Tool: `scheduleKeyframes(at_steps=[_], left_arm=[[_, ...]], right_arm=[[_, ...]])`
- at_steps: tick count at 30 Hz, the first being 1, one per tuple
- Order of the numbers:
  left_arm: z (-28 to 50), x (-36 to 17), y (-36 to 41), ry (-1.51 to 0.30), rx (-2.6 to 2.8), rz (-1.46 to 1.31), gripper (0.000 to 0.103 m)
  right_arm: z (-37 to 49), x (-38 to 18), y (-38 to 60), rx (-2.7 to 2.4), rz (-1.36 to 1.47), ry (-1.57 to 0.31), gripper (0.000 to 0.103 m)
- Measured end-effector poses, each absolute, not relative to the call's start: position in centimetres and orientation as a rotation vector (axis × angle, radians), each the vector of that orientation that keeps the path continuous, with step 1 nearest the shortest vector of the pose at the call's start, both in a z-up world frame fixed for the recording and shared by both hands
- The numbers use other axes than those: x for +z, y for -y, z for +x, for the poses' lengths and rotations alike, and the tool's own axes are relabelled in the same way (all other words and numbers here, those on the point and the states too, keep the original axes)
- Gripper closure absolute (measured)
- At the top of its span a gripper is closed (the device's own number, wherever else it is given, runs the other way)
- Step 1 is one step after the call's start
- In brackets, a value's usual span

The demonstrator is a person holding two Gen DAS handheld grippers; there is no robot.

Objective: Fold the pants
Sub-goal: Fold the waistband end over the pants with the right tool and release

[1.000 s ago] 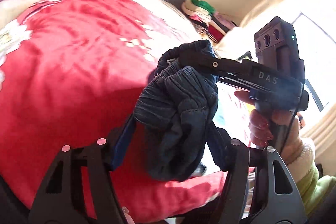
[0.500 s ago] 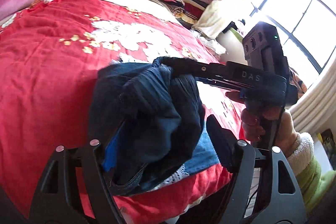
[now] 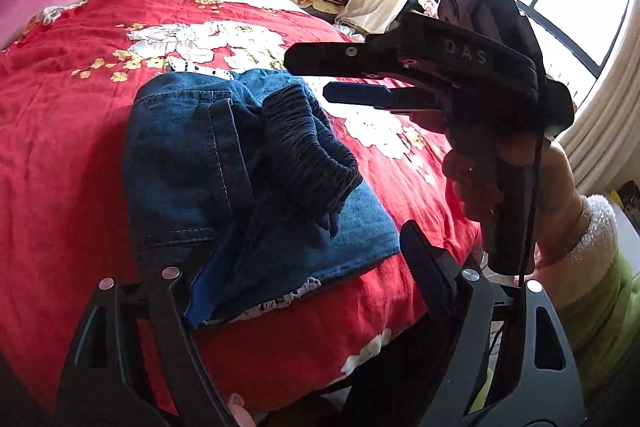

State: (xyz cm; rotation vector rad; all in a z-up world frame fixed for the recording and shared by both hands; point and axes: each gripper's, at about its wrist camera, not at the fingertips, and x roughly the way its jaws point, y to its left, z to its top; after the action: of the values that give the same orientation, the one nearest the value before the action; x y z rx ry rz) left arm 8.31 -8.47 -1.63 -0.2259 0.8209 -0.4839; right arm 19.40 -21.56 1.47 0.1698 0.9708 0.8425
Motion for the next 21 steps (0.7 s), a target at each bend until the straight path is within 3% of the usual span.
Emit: scheduleKeyframes(at_steps=[5, 15, 21], left_arm=[[8.1, -2.1, 8.5, -0.841, -0.488, -0.218, 0.027], [8.1, -2.1, 8.5, -0.85, -0.499, -0.237, 0.027], [8.0, -1.8, 8.4, -0.85, -0.487, -0.237, 0.025]], right_arm=[[19.2, -0.7, 21.8, 0.726, 0.004, -1.013, 0.024], [19.1, -2.9, 23.8, 0.676, 0.036, -1.049, 0.023], [18.5, -1.1, 24.3, 0.692, 0.072, -1.003, 0.021]])
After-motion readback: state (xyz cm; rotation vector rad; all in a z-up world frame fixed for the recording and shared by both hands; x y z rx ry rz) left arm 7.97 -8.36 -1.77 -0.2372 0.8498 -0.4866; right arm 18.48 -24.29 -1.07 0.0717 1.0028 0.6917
